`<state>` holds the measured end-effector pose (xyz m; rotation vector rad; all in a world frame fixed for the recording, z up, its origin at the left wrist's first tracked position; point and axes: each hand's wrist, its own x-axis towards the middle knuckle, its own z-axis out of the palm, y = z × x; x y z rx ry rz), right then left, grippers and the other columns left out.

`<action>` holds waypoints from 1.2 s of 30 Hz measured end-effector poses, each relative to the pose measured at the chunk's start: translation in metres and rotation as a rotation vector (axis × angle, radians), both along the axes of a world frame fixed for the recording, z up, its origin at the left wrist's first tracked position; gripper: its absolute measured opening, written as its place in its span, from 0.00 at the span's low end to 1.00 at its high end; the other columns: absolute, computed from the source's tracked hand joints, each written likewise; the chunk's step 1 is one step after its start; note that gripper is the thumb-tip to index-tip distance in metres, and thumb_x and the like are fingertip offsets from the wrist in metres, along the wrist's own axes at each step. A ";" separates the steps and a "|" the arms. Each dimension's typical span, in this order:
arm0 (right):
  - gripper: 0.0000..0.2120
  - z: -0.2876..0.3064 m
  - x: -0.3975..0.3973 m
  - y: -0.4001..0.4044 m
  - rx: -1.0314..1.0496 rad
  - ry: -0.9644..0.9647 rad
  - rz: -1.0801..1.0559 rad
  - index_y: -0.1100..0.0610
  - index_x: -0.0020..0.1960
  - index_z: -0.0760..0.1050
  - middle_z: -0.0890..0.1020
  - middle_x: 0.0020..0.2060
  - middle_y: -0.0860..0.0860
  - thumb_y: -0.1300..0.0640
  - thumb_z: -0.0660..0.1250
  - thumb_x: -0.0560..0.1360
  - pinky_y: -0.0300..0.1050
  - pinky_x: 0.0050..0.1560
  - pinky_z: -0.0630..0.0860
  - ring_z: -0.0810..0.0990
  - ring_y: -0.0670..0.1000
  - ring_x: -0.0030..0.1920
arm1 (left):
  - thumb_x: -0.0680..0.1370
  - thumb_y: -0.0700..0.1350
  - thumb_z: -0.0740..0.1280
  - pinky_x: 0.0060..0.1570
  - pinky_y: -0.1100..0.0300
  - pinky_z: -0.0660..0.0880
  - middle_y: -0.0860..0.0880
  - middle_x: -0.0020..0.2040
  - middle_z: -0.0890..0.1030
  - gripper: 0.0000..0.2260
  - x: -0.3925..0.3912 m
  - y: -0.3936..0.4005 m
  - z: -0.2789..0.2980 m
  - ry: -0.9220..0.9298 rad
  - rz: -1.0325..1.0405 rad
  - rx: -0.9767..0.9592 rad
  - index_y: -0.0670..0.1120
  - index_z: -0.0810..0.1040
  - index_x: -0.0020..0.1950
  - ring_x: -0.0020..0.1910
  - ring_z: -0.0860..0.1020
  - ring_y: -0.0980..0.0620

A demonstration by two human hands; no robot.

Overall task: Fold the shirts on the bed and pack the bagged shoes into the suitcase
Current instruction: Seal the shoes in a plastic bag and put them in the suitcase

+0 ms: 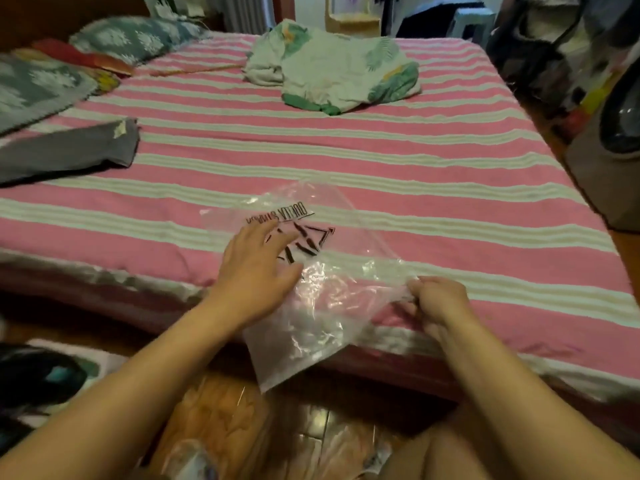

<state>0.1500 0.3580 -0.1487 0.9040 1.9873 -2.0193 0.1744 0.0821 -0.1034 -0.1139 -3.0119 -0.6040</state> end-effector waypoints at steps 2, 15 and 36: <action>0.14 0.005 -0.004 -0.035 -0.045 0.017 0.032 0.63 0.32 0.68 0.70 0.23 0.56 0.75 0.61 0.73 0.37 0.18 0.66 0.68 0.50 0.18 | 0.80 0.60 0.63 0.79 0.45 0.50 0.50 0.81 0.55 0.28 0.068 -0.037 -0.007 -0.143 0.133 -0.043 0.60 0.60 0.79 0.80 0.50 0.47; 0.12 0.006 0.084 -0.252 0.776 0.681 1.102 0.58 0.59 0.79 0.79 0.55 0.59 0.62 0.65 0.77 0.53 0.57 0.77 0.80 0.59 0.54 | 0.81 0.54 0.61 0.53 0.50 0.78 0.48 0.61 0.80 0.12 0.271 -0.209 -0.011 -0.605 0.725 -0.208 0.55 0.76 0.63 0.56 0.80 0.44; 0.14 0.041 0.096 -0.383 0.735 1.009 1.166 0.54 0.55 0.78 0.84 0.49 0.54 0.50 0.75 0.73 0.46 0.41 0.70 0.81 0.57 0.49 | 0.80 0.39 0.62 0.49 0.49 0.76 0.49 0.49 0.78 0.08 0.255 -0.273 -0.037 0.310 1.233 0.492 0.51 0.78 0.52 0.49 0.77 0.46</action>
